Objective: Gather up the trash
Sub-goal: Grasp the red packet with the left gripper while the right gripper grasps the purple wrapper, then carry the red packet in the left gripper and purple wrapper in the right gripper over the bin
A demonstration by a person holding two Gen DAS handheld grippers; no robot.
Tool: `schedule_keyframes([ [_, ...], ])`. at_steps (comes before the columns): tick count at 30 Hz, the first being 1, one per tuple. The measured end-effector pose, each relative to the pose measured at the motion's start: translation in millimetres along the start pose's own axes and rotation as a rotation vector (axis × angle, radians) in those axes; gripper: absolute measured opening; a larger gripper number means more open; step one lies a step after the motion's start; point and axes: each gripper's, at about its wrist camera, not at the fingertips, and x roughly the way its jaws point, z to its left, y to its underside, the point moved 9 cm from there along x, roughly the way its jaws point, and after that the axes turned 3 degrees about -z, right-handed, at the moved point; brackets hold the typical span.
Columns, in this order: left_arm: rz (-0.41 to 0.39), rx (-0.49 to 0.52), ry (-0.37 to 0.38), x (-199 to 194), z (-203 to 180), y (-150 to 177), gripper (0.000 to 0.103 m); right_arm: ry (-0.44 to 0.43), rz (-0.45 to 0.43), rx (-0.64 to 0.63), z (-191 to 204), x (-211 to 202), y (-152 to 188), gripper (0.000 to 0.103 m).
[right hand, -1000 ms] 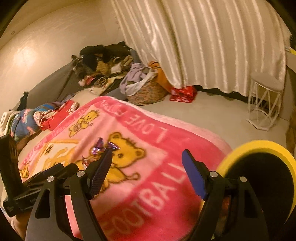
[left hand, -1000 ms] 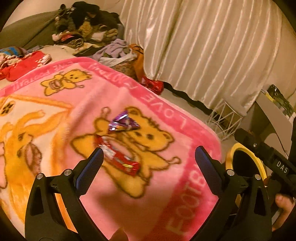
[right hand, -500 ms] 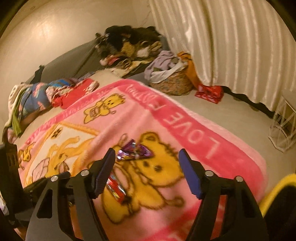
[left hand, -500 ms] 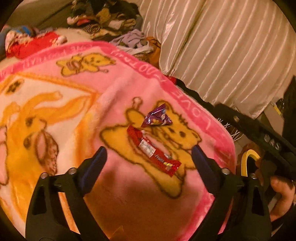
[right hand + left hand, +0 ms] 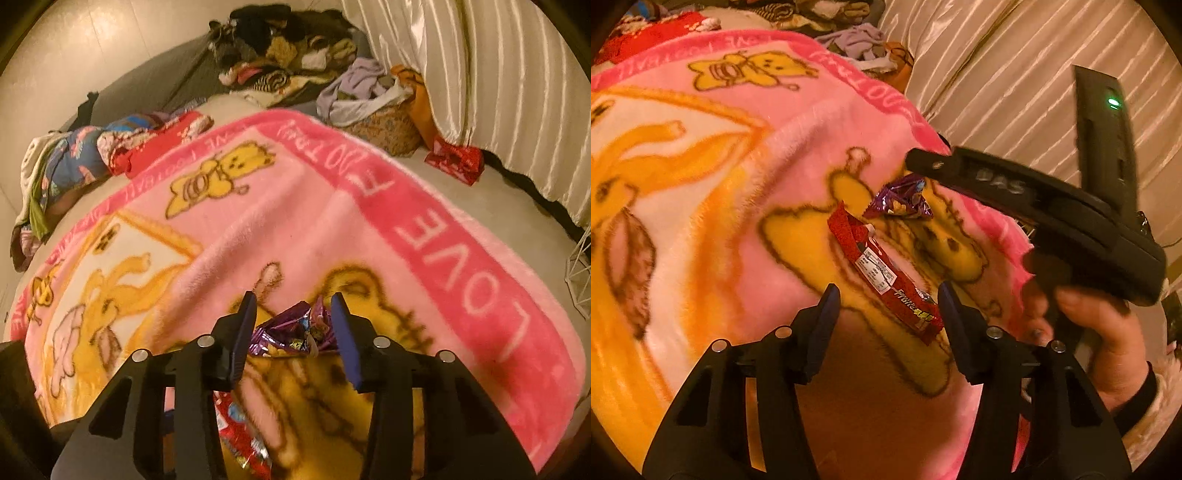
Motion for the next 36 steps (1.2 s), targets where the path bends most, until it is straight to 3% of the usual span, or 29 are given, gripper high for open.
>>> schedule_keyframes([
  [2,0.008,-0.006,-0.006,5,0,0,0.047,-0.016,0.007,-0.013,2,5,3,0.007],
  [5,0.016,-0.020,-0.008,11,0,-1,0.041,-0.039,-0.033,-0.021,2,-9,7,0.006],
  [8,0.033,-0.041,-0.020,21,1,2,0.029,-0.029,-0.070,0.024,-11,-31,10,0.005],
  [9,0.037,-0.044,-0.026,23,1,3,0.021,-0.026,-0.088,0.043,-16,-39,11,0.005],
  [13,0.035,-0.025,-0.029,25,-7,5,0.014,0.003,-0.159,0.088,-37,-76,21,0.005],
  [24,-0.029,0.091,0.045,4,-67,2,0.009,0.122,-0.295,0.216,-92,-170,65,0.005],
  [36,-0.048,0.232,0.144,-14,-147,18,0.009,0.220,-0.367,0.346,-146,-239,107,0.005],
])
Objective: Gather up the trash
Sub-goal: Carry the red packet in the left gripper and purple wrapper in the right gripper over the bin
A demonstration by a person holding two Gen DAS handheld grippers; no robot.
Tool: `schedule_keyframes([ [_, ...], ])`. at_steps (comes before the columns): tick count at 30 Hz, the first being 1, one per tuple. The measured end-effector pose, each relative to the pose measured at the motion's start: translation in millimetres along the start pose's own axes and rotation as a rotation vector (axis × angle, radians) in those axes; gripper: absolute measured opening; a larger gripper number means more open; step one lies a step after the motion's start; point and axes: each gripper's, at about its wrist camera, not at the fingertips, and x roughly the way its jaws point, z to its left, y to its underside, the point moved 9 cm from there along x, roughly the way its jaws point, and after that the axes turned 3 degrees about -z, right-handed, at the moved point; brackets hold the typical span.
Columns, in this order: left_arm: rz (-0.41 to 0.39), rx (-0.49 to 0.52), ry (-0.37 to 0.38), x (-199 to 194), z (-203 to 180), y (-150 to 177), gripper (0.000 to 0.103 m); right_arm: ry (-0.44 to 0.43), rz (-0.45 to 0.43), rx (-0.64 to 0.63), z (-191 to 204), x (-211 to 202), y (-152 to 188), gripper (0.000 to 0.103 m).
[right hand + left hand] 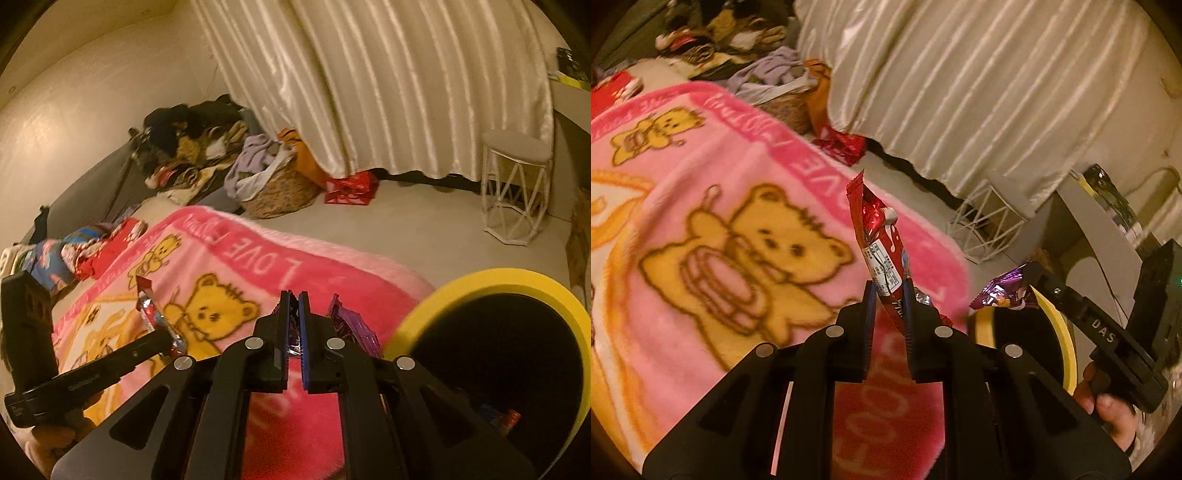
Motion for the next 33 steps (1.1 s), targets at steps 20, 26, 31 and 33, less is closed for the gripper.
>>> schedule_keyframes([
  [20,0.019,0.162,0.116,-1,-90,18,0.009,0.134,-0.056,0.086,-75,-60,12,0.005],
  [26,0.047,0.213,0.149,7,-115,30,0.009,0.169,-0.057,0.124,-97,-72,19,0.005],
  [31,0.078,0.262,0.169,18,-135,43,0.009,0.194,-0.062,0.158,-116,-80,24,0.005],
  [33,0.092,0.278,0.175,23,-141,48,0.009,0.200,-0.059,0.176,-124,-82,27,0.005],
])
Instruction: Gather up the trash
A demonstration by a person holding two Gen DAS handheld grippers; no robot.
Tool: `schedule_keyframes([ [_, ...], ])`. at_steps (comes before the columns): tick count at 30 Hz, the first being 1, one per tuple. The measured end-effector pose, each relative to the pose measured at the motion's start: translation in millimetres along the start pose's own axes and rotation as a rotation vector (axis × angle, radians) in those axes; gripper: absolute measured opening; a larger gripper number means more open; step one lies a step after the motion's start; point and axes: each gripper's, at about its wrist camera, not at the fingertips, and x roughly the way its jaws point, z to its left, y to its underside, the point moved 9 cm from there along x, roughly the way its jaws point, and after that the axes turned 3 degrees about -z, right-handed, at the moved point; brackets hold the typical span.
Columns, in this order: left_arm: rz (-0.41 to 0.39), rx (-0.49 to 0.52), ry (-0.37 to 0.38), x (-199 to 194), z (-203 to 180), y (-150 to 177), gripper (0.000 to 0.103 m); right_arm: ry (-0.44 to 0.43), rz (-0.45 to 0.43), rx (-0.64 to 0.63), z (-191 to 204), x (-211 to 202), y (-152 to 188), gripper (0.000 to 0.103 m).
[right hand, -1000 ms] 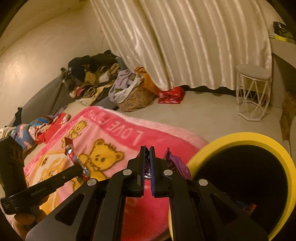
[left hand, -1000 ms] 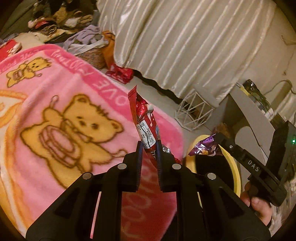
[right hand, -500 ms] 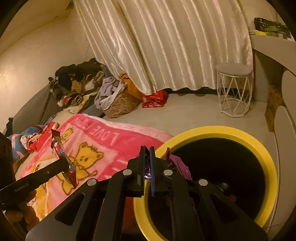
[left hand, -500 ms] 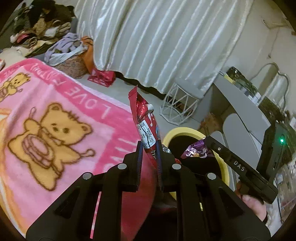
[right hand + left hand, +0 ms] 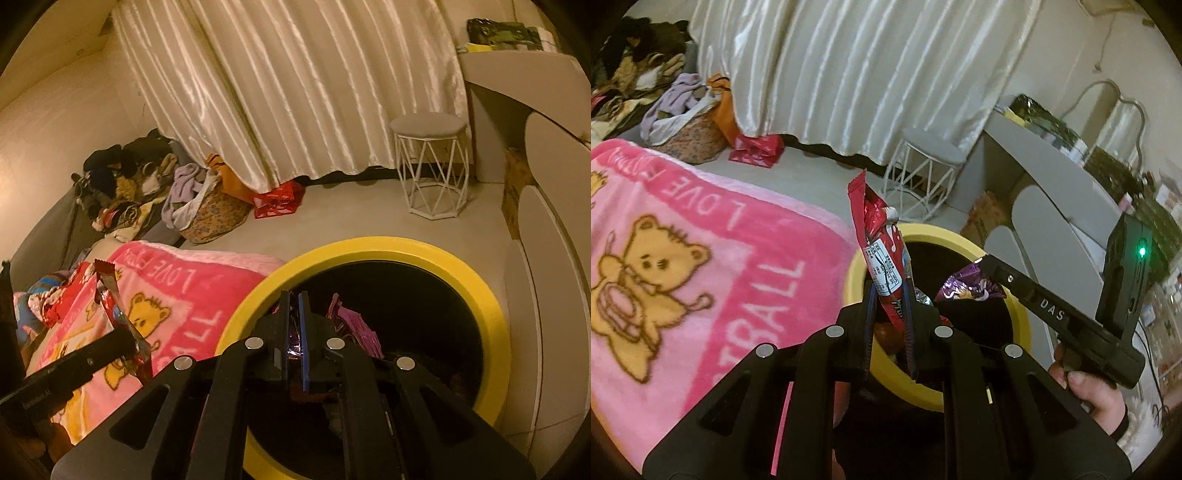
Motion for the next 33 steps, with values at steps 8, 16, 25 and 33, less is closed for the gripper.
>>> schedule_keyframes([
  [8,0.090,0.085,0.020,38,-26,16,0.011,0.028,0.046,0.063,-32,3,9,0.006],
  [16,0.138,0.126,0.030,59,-36,27,0.038,0.055,0.050,0.093,-50,-7,17,0.034],
  [25,0.081,0.094,-0.035,30,-18,29,0.090,0.111,-0.004,-0.012,-34,-30,19,0.072],
  [33,-0.011,0.032,-0.148,-17,22,29,0.092,0.120,-0.126,-0.133,7,-57,23,0.093],
])
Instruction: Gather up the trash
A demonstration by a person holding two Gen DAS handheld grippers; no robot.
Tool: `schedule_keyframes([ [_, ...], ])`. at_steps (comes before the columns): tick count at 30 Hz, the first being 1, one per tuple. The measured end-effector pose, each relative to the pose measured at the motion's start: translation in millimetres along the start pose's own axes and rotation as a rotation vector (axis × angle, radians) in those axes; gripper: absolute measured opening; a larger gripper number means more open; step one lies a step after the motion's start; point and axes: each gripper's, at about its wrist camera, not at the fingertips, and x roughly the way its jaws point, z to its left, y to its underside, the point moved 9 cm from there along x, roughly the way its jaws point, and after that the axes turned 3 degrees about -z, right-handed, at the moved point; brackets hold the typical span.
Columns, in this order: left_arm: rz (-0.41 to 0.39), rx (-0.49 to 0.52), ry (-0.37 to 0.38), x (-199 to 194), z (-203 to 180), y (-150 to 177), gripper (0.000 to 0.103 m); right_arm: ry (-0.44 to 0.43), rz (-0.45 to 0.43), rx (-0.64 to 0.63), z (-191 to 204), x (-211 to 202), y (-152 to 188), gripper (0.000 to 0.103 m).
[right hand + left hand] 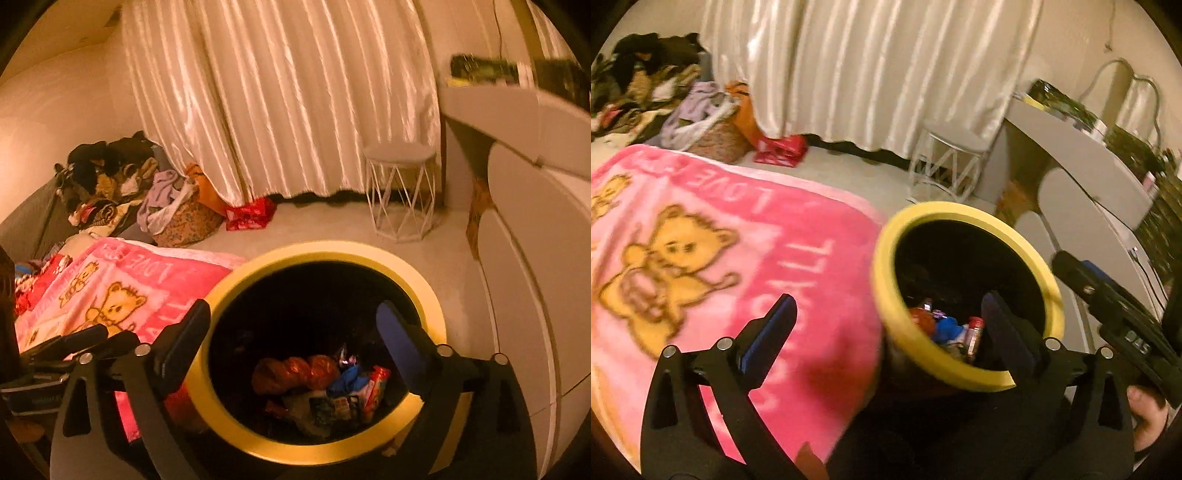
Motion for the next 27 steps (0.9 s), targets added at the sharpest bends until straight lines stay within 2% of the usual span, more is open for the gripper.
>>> schedule_keyframes([
  [1,-0.018,-0.012,-0.018,-8,8,1,0.092,-0.004,-0.014,-0.012,5,-4,0,0.096],
  [10,-0.177,-0.065,-0.128,-65,45,-4,0.092,0.017,-0.164,-0.157,51,-44,8,0.097],
  [13,-0.199,-0.067,-0.159,-77,52,-3,0.092,0.028,-0.213,-0.179,58,-53,8,0.097],
  [18,-0.223,-0.052,-0.213,-92,62,4,0.092,0.033,-0.226,-0.201,61,-55,15,0.097],
  [27,-0.244,-0.030,-0.227,-98,62,11,0.092,0.046,-0.239,-0.186,59,-56,15,0.097],
])
